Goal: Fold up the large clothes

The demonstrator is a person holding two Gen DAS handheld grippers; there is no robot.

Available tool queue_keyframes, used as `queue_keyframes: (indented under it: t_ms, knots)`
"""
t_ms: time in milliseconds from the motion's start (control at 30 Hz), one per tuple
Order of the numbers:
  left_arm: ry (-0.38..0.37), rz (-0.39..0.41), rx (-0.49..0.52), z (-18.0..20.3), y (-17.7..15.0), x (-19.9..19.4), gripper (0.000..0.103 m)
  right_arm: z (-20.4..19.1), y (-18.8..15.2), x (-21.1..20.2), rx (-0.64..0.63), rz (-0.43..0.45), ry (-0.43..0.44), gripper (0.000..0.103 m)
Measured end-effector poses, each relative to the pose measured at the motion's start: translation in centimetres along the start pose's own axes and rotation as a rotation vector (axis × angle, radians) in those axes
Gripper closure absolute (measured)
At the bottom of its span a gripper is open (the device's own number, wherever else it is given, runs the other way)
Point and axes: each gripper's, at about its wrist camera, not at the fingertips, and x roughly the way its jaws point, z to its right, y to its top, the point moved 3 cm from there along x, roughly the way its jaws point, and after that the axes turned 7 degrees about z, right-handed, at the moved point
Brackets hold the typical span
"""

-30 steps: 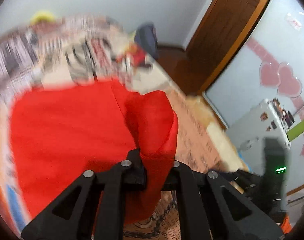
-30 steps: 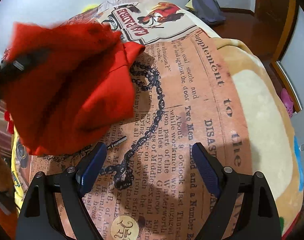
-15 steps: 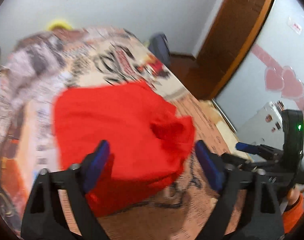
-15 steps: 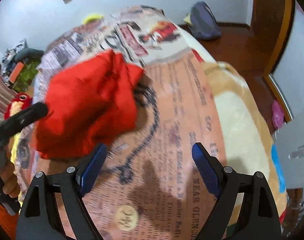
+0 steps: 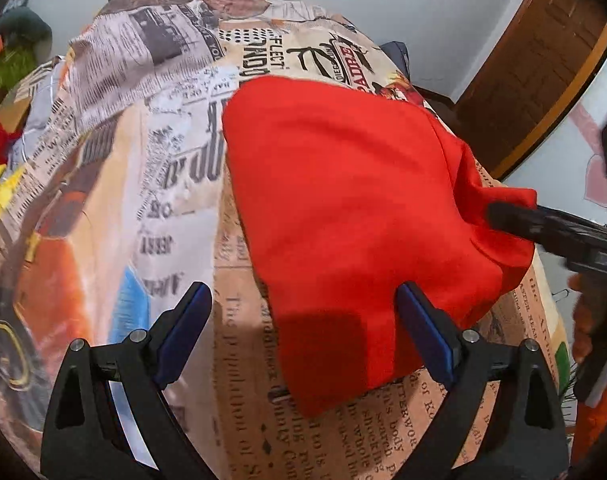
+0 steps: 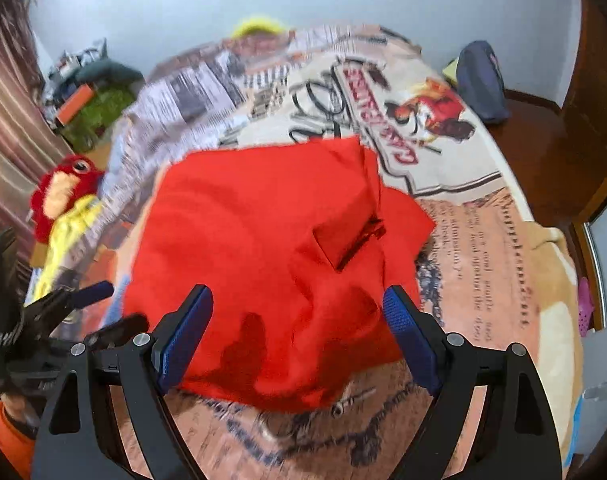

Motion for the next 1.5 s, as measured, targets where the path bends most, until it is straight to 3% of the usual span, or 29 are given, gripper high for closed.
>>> queue_keyframes:
  t_ms: [100, 167, 333, 600, 833, 967, 1100, 1333, 1500]
  knots:
    - [0.001, 0.016, -0.017, -0.1, -0.7, 0.4, 0.006, 2.2, -1.2, 1.7, -0.011, -0.056, -0.081, 0.019]
    - [-0.023, 0.007, -0.03, -0.3, -1.0, 0.4, 0.006, 4.3, -2.3, 1.5, -0.004, -0.043, -0.145, 0.019]
    - [-0.036, -0.018, 0.003, 0.5, -1.4, 0.8, 0.002, 7.4, -4.6, -0.4, 0.064, 0.003, -0.163, 0.018]
    - [0.026, -0.001, 0.096, 1.4, -1.8, -0.4, 0.002, 7.0, -5.0, -2.9, 0.061, 0.02, -0.212, 0.018]
    - [0.069, 0.032, 0.12, 1.0, -0.4, -1.8, 0.003, 4.2, -2.8, -4.3, 0.028, 0.072, -0.119, 0.018]
    - [0.104, 0.074, 0.117, 0.2, 1.2, -2.5, 0.003, 2.9, -1.8, -3.3, 0.015, 0.059, -0.047, 0.018]
    - [0.101, 0.058, 0.083, -1.0, 2.9, -1.5, 0.003, 2.5, -0.6, -1.1, 0.013, 0.044, -0.007, 0.018]
    - [-0.057, -0.014, -0.031, -1.7, 3.9, 2.0, 0.003, 6.2, -0.6, 3.9, 0.1, -0.047, -0.005, 0.018]
    - [-0.183, -0.095, -0.138, -2.2, 3.9, 5.5, 0.003, 9.0, -1.6, 6.0, 0.249, -0.131, 0.18, 0.018]
